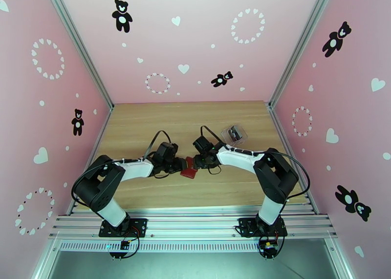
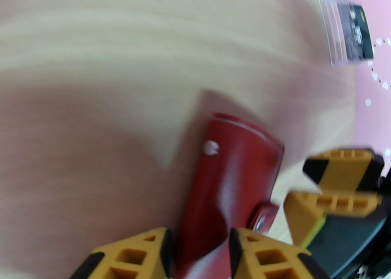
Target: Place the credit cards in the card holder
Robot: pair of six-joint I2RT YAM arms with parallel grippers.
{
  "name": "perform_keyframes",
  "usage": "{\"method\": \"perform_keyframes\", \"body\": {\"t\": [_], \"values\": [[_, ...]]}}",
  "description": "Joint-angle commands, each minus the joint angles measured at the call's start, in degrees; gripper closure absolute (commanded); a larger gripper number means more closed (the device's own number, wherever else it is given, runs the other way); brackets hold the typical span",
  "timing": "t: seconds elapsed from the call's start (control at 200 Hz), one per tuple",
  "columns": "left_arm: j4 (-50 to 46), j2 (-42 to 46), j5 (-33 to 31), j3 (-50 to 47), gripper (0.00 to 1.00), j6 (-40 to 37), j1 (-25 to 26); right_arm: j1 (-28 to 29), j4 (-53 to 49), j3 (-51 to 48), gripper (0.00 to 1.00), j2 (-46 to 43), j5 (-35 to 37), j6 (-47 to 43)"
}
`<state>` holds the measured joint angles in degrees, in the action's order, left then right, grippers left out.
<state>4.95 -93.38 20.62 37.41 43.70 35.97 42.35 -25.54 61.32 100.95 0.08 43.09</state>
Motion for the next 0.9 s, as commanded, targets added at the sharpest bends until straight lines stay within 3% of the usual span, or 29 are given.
{"method": "perform_keyframes", "body": {"t": [0.0,0.215,0.606,0.896], "values": [[2.5,4.0,-3.8,-3.8,0.65,3.7,3.1,-0.5,0.4,-0.9,0.44,-3.1,-1.4,0.5],[2.0,2.9,-7.8,-3.8,0.65,4.8,5.3,-0.3,-1.4,-0.1,0.43,-3.6,-2.4,-0.3],[7.4,-0.2,-6.9,-4.7,0.80,7.7,5.3,4.0,-5.7,8.1,0.56,2.6,-3.2,-0.9],[8.0,-0.5,-7.0,-5.2,0.82,8.1,5.3,4.5,-7.1,10.5,0.59,7.9,-1.5,-0.3]]}}
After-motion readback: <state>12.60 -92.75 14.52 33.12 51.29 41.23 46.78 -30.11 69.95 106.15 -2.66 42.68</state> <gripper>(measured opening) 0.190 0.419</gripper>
